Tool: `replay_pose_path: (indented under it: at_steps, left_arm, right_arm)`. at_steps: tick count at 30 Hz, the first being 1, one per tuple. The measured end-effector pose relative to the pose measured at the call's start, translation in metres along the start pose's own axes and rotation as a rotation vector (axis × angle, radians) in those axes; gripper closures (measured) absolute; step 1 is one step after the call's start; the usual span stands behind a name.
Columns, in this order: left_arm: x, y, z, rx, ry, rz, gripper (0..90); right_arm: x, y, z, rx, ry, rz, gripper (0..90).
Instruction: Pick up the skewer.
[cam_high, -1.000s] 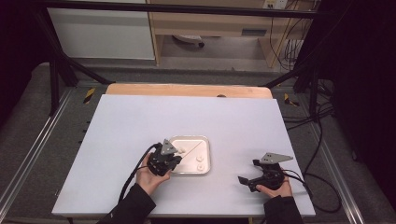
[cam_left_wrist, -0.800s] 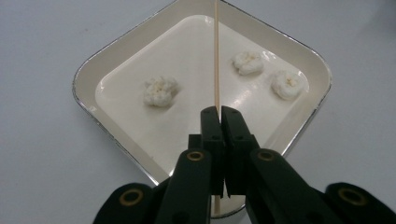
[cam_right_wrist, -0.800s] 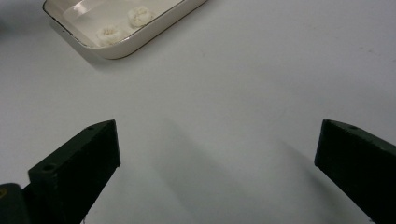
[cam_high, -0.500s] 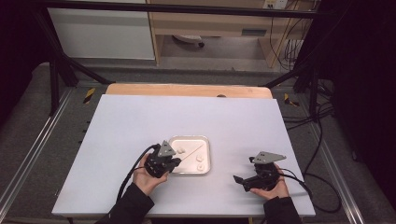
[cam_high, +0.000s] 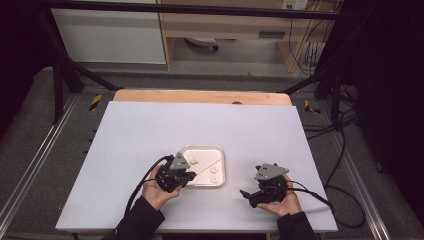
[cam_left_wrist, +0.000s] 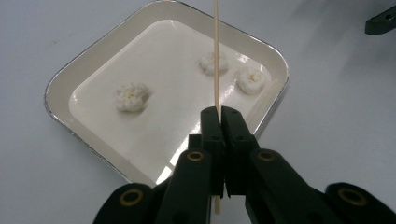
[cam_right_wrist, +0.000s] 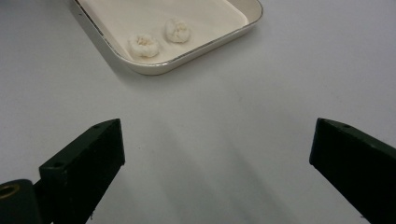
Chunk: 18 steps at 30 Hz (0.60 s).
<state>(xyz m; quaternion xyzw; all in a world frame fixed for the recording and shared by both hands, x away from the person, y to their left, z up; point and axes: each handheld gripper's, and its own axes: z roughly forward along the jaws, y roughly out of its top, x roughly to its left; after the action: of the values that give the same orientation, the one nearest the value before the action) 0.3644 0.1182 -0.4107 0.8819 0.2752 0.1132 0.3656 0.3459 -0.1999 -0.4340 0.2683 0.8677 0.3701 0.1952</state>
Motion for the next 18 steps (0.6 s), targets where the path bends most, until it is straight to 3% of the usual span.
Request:
replay_pose_path:
  at_steps: [9, 18]
  left_arm:
    - [-0.004, 0.006, -0.001, 0.015, -0.020, 0.028, 88.7]
    - [-0.012, 0.015, 0.003, 0.044, -0.044, 0.078, 88.7]
  right_arm:
    - [0.009, 0.012, 0.003, 0.020, -0.024, -0.101, 5.9]
    - [0.019, 0.025, 0.004, 0.046, -0.046, -0.251, 10.4]
